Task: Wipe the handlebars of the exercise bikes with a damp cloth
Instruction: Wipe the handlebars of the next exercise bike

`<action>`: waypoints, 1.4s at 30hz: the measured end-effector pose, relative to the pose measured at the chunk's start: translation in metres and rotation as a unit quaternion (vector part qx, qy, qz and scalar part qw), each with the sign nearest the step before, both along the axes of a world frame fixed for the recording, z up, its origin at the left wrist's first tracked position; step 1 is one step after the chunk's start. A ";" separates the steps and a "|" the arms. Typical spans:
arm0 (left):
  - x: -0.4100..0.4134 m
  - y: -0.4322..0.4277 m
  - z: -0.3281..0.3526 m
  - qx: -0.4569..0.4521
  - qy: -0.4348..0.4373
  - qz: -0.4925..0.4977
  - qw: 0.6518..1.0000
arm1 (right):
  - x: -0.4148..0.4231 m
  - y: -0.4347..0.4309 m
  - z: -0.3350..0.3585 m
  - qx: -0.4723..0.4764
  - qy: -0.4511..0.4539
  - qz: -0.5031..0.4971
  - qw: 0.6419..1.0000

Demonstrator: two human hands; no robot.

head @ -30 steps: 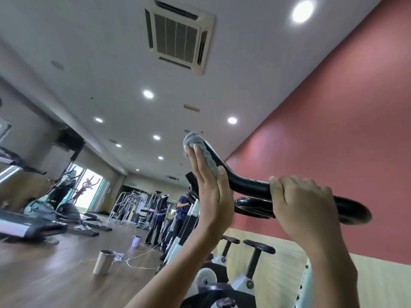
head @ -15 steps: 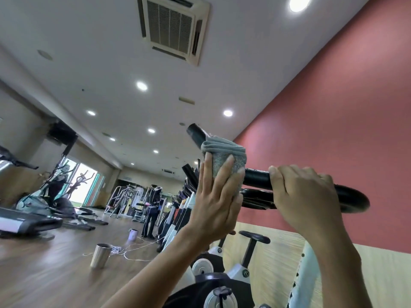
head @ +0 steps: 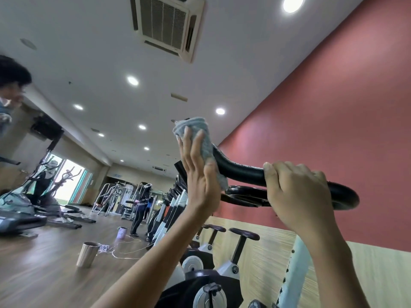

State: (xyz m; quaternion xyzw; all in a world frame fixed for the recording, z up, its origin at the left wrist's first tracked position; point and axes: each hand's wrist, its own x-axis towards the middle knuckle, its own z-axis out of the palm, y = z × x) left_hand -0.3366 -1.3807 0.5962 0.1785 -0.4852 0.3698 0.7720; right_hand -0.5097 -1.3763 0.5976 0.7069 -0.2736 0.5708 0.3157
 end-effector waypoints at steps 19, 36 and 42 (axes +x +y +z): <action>0.020 0.020 -0.009 0.002 -0.181 0.357 0.917 | -0.008 0.007 0.006 0.022 -0.024 0.051 0.998; 0.009 0.035 -0.009 0.045 -0.158 0.437 0.884 | -0.034 -0.018 -0.001 0.020 -0.099 0.018 0.995; -0.037 -0.012 -0.030 -0.003 -0.138 0.472 0.871 | -0.037 -0.023 0.000 0.004 -0.085 0.045 0.995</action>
